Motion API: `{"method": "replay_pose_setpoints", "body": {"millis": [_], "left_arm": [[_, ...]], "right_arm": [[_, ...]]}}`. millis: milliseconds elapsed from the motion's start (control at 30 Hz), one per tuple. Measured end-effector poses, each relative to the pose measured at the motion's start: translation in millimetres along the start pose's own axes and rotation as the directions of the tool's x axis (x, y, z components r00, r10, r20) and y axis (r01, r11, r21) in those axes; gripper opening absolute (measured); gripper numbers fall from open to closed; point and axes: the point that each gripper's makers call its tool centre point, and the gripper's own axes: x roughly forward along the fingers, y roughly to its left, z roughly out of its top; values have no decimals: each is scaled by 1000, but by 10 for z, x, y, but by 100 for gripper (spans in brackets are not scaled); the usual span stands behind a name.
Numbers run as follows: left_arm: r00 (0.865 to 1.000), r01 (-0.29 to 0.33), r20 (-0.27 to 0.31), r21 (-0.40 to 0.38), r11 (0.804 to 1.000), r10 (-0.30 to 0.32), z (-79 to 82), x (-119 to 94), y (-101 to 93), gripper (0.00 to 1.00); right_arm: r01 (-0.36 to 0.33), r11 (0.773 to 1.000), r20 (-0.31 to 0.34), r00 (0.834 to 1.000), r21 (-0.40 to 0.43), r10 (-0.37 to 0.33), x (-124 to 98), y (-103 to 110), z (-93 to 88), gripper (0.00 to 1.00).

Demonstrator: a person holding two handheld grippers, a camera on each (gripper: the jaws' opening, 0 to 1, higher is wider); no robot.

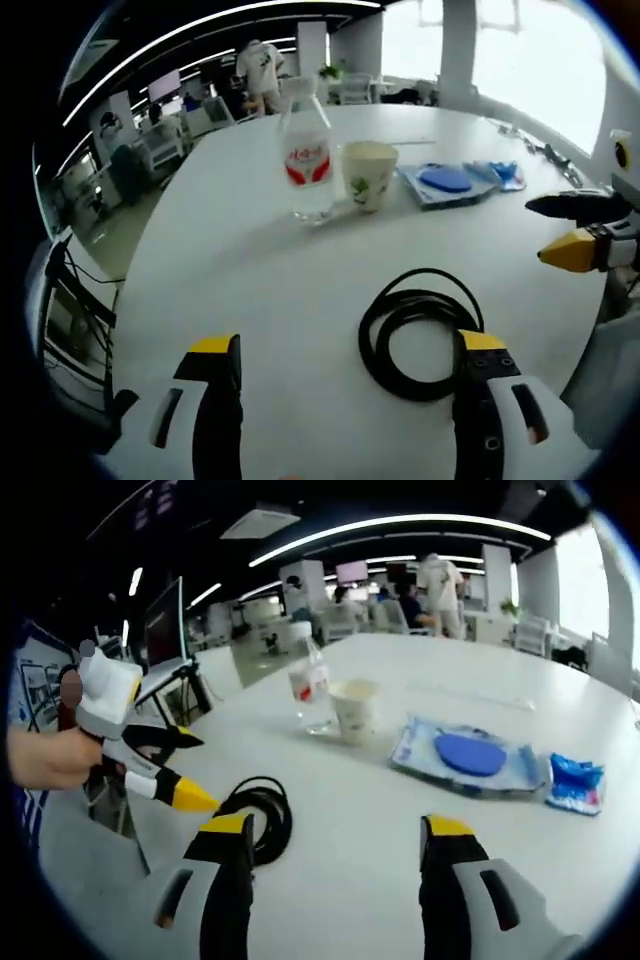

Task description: Arrange the tabletop items into an orderly group along one side of the table until the central work area is clear of visible clutter.

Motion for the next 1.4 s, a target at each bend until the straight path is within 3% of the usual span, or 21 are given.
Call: {"method": "replay_pose_setpoints", "body": {"millis": [633, 833, 1000, 1267, 1400], "left_arm": [[998, 15, -56, -4, 1000, -15, -201, 182, -74, 73], [999, 31, -44, -4, 1000, -31, -219, 202, -132, 59], [999, 12, -50, -21, 1000, -13, -254, 226, -111, 58], [997, 38, -59, -42, 998, -40, -330, 262, -217, 48], [998, 37, -49, -32, 999, -39, -320, 273, -222, 43]], "right_arm": [[-87, 996, -125, 989, -15, 84, 506, 482, -335, 54], [-77, 997, -147, 986, -24, 72, 563, 485, -430, 46], [-80, 996, -144, 987, -26, 75, 573, 548, -467, 39], [-85, 995, -170, 982, -46, 76, 641, 587, -553, 25], [-76, 996, -166, 984, -46, 68, 659, 588, -540, 23]]}}
